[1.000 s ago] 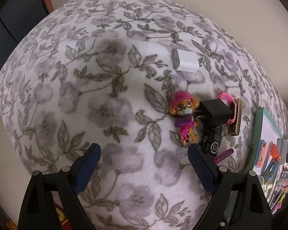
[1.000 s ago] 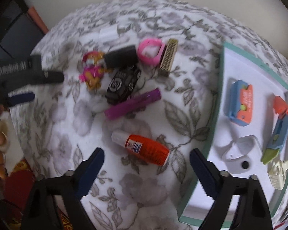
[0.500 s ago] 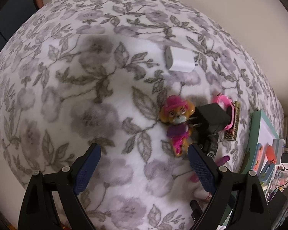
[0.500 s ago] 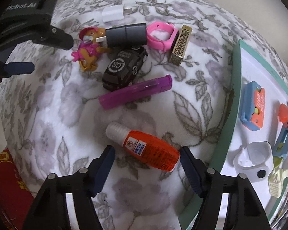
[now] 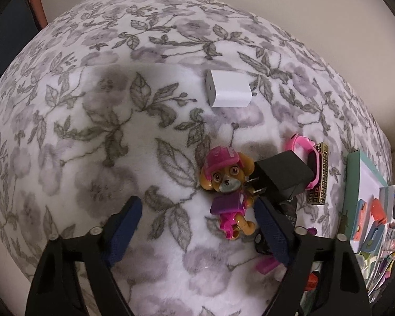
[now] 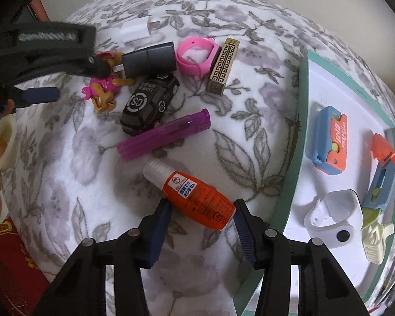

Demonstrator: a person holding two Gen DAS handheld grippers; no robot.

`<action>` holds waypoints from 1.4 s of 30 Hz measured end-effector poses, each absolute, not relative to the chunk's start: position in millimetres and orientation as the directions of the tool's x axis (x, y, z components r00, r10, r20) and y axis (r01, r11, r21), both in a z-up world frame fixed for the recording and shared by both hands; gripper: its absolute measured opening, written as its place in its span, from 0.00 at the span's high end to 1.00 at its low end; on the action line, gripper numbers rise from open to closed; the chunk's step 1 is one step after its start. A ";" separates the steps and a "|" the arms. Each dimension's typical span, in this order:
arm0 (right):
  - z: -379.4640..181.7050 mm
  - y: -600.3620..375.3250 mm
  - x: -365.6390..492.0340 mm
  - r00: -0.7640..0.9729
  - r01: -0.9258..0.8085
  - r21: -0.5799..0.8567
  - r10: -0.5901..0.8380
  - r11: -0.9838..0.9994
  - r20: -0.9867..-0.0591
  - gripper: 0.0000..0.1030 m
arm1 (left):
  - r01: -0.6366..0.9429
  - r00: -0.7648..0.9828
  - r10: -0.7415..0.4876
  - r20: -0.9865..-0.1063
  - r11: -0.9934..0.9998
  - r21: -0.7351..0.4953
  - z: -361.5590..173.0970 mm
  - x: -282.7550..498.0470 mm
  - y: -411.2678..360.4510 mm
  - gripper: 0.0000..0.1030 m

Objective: Organize rigid objects
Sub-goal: 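Grasp the pink-hatted dog figure with the left tool while the right tool grasps the red glue bottle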

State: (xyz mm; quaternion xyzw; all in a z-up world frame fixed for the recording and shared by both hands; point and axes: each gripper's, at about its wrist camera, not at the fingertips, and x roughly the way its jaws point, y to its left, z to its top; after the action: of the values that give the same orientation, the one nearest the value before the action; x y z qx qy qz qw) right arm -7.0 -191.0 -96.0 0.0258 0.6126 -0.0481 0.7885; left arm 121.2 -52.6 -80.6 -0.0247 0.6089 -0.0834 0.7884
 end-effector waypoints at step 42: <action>-86.7 -178.6 -13.2 0.263 0.037 -0.055 -0.063 0.998 -0.963 0.62 | 0.175 0.186 -0.148 -0.971 0.978 -0.116 -78.2 115.7 -69.7 0.65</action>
State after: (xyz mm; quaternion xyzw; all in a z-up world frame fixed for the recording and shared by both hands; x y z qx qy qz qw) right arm -13.2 -178.6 -86.7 -0.0109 0.6060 -0.0314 0.7947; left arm 115.7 -69.7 -78.2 0.0108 0.6291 -0.1051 0.7701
